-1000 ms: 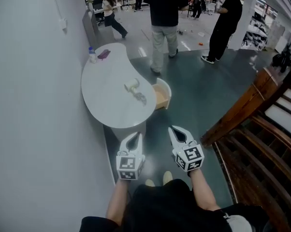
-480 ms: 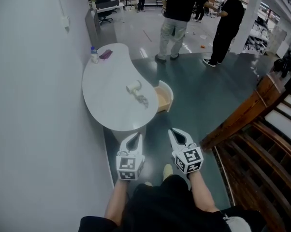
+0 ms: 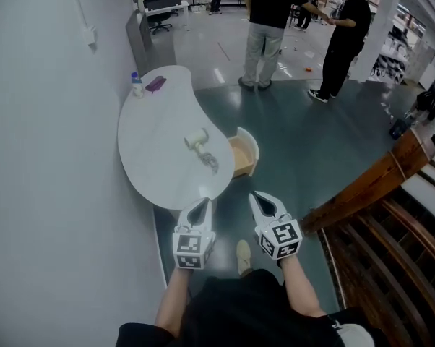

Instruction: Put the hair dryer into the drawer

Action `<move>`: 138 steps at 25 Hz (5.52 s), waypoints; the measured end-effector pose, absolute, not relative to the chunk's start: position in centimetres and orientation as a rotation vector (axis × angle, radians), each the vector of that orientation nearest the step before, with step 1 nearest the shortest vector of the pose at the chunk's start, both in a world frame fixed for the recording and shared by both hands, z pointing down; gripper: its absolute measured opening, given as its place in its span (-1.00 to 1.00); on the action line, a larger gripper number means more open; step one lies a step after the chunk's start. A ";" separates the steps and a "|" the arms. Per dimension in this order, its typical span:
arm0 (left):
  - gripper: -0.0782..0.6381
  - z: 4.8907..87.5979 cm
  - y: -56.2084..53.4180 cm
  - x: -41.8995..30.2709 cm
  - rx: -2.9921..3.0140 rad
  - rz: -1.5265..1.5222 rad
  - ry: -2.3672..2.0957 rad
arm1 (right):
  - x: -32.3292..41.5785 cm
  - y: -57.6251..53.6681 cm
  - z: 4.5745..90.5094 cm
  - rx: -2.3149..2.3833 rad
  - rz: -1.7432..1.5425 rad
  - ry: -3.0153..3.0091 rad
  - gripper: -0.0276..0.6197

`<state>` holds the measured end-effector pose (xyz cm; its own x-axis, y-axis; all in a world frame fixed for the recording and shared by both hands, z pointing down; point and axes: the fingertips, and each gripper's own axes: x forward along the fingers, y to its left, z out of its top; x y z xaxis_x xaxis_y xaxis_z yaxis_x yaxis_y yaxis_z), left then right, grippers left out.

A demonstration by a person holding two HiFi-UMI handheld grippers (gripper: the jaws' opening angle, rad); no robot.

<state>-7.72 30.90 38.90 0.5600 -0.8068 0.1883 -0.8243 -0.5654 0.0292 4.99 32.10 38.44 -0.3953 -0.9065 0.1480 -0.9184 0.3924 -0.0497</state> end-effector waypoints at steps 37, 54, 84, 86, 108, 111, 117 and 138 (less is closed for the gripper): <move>-0.76 44.5 11.4 -7.0 2.216 0.320 -1.799 | 5.1 7.6 45.3 1.071 0.389 -2.733 -0.91; -0.76 52.8 0.5 -13.2 2.125 0.371 -1.661 | -2.3 -3.3 54.0 1.009 0.542 -2.567 -0.91; -0.76 60.0 -5.7 -16.7 2.025 0.451 -1.535 | -7.2 -10.4 67.1 0.905 0.758 -2.300 -0.18; -0.76 60.3 -5.7 -17.1 2.021 0.457 -1.531 | -7.3 -10.6 68.2 0.904 0.749 -2.265 -0.14; -0.76 61.5 -7.1 -19.0 2.004 0.456 -1.502 | -8.6 -11.1 71.4 0.849 0.789 -2.163 -0.13; -0.76 61.5 -7.1 -19.1 2.006 0.454 -1.500 | -8.5 -11.1 71.5 0.848 0.804 -2.163 -0.14; -0.76 61.3 -7.0 -19.4 2.006 0.450 -1.505 | -8.4 -11.1 71.3 0.836 0.828 -2.180 -0.18; -0.76 57.4 -6.6 -17.3 2.139 0.435 -1.471 | -3.8 -10.4 64.1 1.009 0.846 -2.266 -0.24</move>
<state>-17.32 -6.55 57.39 0.3636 -0.7700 0.5243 -0.9313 -0.2878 0.2231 -3.77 -10.36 64.05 -0.5904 -0.4610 0.6625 -0.7824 0.5287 -0.3292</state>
